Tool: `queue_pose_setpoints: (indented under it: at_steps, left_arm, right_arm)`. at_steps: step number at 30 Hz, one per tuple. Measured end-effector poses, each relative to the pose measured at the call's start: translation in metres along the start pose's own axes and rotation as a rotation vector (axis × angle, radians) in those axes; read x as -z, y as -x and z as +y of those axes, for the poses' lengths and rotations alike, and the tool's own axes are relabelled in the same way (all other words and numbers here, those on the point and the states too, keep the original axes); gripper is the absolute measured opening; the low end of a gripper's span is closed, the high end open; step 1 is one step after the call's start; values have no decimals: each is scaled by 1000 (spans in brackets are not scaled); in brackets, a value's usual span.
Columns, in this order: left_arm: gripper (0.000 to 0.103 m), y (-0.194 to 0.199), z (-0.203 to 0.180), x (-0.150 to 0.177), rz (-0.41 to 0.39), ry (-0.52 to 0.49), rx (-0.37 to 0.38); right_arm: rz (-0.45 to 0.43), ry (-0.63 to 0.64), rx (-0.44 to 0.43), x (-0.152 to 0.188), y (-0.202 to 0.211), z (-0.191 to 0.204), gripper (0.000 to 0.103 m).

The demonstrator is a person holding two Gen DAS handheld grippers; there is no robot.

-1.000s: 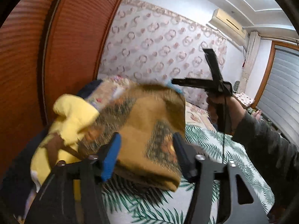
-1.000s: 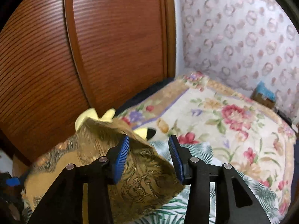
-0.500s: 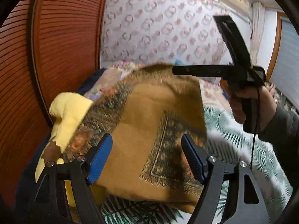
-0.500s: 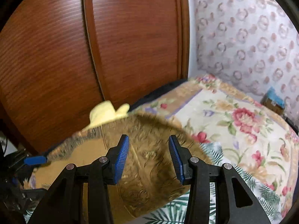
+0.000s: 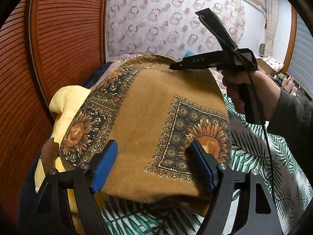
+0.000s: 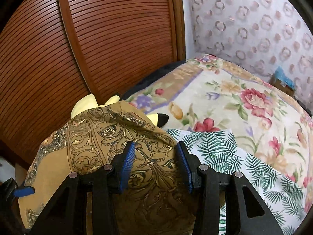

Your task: Fold small clothes

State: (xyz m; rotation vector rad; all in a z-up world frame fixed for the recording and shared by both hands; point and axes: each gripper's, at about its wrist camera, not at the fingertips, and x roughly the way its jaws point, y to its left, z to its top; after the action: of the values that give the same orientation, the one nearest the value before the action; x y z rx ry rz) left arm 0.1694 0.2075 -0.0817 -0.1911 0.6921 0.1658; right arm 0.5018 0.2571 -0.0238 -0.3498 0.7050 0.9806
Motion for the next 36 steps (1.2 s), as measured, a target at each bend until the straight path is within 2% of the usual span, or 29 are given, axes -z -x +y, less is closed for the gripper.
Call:
queue_pose_setpoints:
  at_steps: [3,15,27,33,36]
  left_arm:
    - [77,1,-1,-1,1,-10,-8]
    - [79,-11,-4,-3,38,-30,-30]
    - [79,-15,-5,-6,54,-39,-42]
    - [79,-14,-5,-6,53,-28,-31]
    - [79,-13,-5,-6,50,-32,-35]
  right_arm:
    - [-13,-11,3,5,13,-2,46]
    - [-101,-42,21,60,103,19,46]
    - [-184,-84,90,142,210,26,47]
    - [-205,-106,130,187,254,46,55]
    - [-212,-121,153,210,276,57,65]
